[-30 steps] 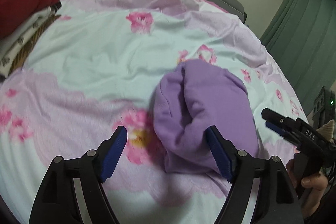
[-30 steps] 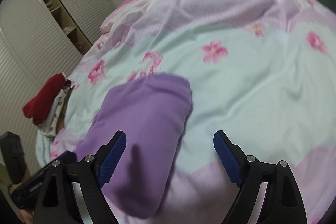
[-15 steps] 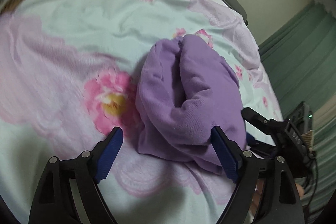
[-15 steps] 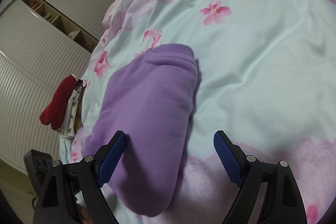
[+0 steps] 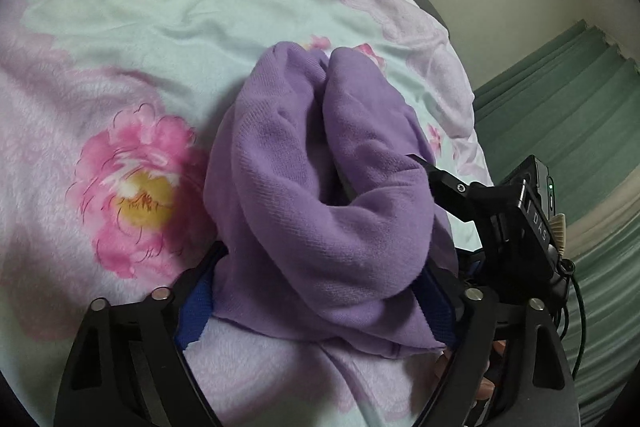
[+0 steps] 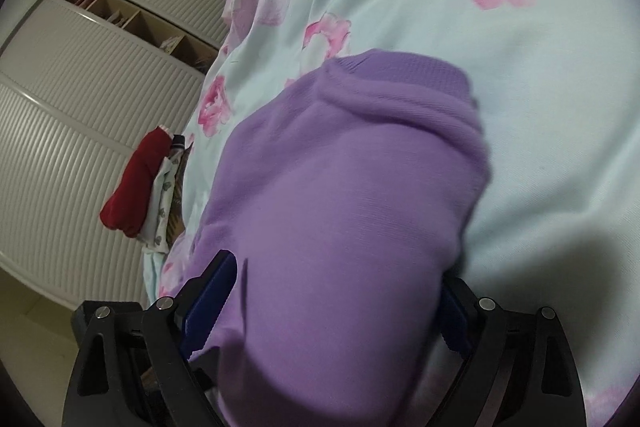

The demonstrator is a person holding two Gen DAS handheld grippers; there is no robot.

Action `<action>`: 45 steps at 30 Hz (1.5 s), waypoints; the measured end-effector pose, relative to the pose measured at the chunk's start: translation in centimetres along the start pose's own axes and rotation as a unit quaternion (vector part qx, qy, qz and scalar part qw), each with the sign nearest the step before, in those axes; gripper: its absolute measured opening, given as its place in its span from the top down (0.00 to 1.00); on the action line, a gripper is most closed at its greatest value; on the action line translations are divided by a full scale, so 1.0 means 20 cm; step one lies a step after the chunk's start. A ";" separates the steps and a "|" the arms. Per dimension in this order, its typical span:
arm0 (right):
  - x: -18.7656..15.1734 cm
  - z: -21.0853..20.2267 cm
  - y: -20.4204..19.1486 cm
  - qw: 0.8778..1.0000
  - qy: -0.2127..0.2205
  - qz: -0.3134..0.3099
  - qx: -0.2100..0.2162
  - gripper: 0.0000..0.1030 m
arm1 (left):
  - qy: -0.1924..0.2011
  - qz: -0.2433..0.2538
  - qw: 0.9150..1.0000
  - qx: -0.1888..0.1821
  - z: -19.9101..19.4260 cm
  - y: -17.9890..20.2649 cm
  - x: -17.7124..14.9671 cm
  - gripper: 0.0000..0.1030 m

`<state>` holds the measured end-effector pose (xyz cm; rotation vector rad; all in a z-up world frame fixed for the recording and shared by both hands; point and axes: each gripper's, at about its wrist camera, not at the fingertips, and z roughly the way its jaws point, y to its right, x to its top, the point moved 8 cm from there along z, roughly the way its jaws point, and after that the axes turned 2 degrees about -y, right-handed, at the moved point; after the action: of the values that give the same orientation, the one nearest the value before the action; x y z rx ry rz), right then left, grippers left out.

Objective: Fold small clothes
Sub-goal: 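Lift the folded sweatshirt with both tools and carry it to the clothes stack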

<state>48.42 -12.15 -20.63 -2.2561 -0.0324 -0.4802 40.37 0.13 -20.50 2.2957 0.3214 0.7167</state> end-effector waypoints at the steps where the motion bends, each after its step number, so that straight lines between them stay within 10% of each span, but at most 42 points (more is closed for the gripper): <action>1: 0.00 0.00 -0.01 1.000 0.002 0.001 0.001 0.20 | 0.001 0.001 1.000 -0.002 -0.01 0.00 0.00 0.29; 5: -0.01 -0.07 0.02 0.999 0.016 0.035 0.034 0.55 | 0.004 0.012 1.000 -0.005 -0.06 0.01 0.01 0.44; 9: -0.04 -0.12 -0.04 0.999 0.029 0.027 0.034 0.61 | 0.011 0.032 0.999 0.003 -0.14 0.06 0.00 0.48; 35: -0.03 -0.33 -0.74 0.994 0.084 -0.046 0.058 0.63 | 0.089 0.077 0.993 -0.001 -0.82 0.16 0.28 0.50; 45: 0.14 -0.01 -1.42 0.987 0.072 -0.098 0.100 0.63 | 0.170 0.070 0.983 0.030 -1.39 -0.10 0.77 0.50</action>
<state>45.84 6.38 0.84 -2.0249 -0.2205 -0.7114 36.74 23.29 1.06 2.2636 0.3416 1.1903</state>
